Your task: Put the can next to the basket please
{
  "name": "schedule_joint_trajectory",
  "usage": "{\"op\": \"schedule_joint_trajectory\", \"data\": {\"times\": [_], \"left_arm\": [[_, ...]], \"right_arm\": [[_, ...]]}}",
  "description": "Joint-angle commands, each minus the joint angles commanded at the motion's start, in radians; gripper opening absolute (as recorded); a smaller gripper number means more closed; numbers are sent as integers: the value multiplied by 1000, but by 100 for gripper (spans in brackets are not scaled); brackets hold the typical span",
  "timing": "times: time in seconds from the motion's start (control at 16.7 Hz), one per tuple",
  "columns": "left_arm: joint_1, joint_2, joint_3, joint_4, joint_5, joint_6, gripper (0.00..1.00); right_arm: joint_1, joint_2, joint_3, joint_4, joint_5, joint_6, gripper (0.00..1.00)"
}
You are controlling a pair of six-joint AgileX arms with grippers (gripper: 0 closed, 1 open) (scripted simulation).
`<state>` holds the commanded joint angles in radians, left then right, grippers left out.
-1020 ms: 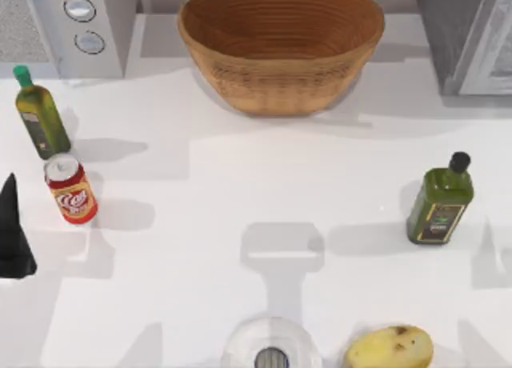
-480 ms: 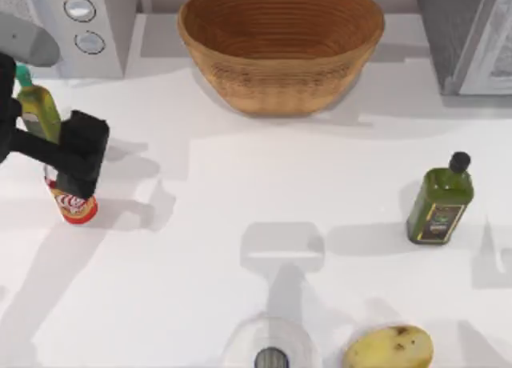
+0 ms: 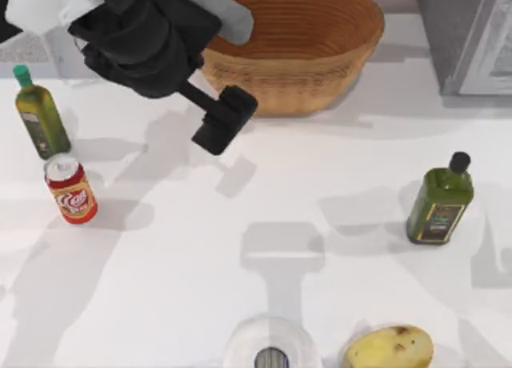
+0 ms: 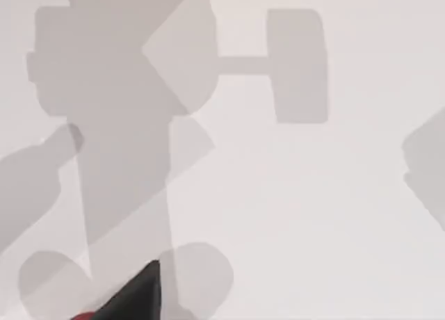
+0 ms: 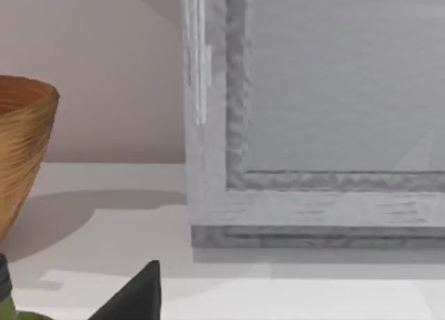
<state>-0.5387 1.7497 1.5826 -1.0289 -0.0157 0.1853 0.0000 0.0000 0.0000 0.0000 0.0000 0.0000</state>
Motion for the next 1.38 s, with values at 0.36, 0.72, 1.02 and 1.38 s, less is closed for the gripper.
{"op": "schedule_joint_trajectory", "data": {"times": [0.36, 0.72, 1.02, 1.38], "left_arm": [[-88, 422, 402, -269, 11, -10, 100], [-117, 555, 572, -390, 19, -25, 100], [-112, 553, 569, -388, 18, -24, 100], [-121, 546, 431, -259, 19, -29, 100]], "right_arm": [[0, 0, 0, 0, 0, 0, 100], [0, 0, 0, 0, 0, 0, 100], [0, 0, 0, 0, 0, 0, 100], [0, 0, 0, 0, 0, 0, 100]]}}
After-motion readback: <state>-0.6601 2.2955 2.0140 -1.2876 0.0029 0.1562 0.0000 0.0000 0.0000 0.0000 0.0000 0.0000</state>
